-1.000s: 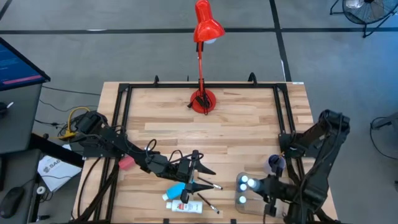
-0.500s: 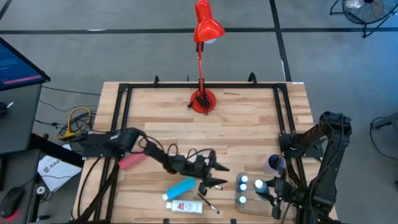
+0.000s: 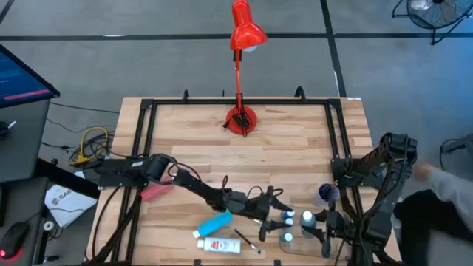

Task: Pick & Place Paint Supplies
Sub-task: Adjust the black paint bottle in the transparent bin

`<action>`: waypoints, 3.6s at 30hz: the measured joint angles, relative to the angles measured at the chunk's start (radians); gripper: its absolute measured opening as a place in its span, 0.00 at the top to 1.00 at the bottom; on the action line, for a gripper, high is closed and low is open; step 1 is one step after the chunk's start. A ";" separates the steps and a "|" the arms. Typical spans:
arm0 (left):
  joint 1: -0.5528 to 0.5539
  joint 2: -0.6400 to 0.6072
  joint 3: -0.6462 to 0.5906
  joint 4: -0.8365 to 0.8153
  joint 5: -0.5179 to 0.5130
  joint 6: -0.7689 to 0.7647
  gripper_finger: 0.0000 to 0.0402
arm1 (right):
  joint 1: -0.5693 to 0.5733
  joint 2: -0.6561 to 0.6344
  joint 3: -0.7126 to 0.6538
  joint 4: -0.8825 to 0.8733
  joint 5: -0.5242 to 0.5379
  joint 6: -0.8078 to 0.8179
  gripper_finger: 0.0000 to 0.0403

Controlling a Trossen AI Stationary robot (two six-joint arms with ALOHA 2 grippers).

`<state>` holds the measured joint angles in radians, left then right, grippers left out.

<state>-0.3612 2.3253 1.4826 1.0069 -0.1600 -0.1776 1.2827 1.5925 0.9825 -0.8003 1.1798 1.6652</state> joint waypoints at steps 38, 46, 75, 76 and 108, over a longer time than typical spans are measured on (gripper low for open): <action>0.027 0.109 0.230 -0.116 0.105 -0.005 0.30 | -0.039 0.000 0.002 0.068 -0.006 -0.100 0.61; 0.029 0.109 0.230 -0.122 0.107 -0.003 0.30 | -0.057 0.000 0.002 0.095 -0.007 -0.131 0.61; 0.033 0.109 0.231 -0.180 0.110 0.016 0.64 | -0.053 -0.004 0.002 0.099 -0.078 -0.131 0.51; 0.033 0.109 0.231 -0.189 0.113 0.016 0.65 | -0.053 -0.006 0.002 0.099 -0.099 -0.131 0.50; 0.041 0.154 0.309 -0.338 0.114 0.072 0.69 | -0.113 -0.011 0.019 0.096 -0.345 -0.142 0.38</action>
<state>-0.3199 2.4790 1.7916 0.6694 -0.0461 -0.1055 1.1694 1.5810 1.0016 -0.7048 0.8351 1.5228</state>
